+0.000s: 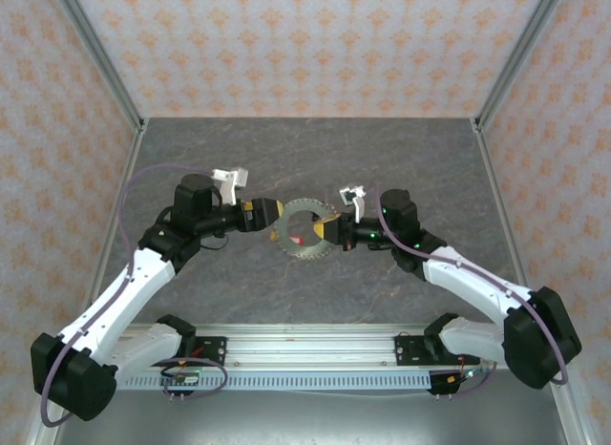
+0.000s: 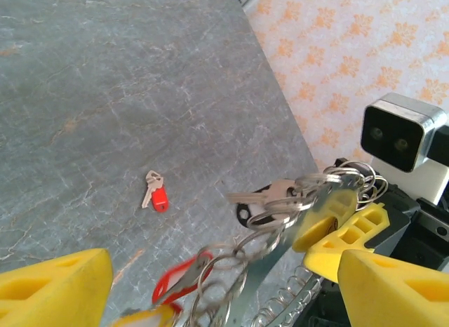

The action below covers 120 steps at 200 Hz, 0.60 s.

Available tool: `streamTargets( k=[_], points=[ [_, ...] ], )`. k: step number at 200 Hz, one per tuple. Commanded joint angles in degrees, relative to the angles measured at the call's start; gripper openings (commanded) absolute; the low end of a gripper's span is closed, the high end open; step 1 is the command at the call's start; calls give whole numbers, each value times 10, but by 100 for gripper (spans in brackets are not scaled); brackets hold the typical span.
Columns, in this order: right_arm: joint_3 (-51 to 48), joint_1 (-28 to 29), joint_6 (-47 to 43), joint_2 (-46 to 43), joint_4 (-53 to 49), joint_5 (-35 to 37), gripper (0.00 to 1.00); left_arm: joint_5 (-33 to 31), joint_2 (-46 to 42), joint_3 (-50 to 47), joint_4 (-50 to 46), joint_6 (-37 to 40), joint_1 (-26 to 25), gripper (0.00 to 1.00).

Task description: Put the keys on the keyring

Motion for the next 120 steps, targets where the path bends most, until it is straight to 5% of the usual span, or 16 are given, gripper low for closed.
streamTargets(
  k=[1, 120],
  points=[
    [42, -4, -65, 9, -15, -79, 0, 40, 8, 22, -29, 41, 5, 83],
    [84, -7, -110, 34, -57, -105, 0, 143, 45, 52, -92, 118, 4, 63]
  ],
)
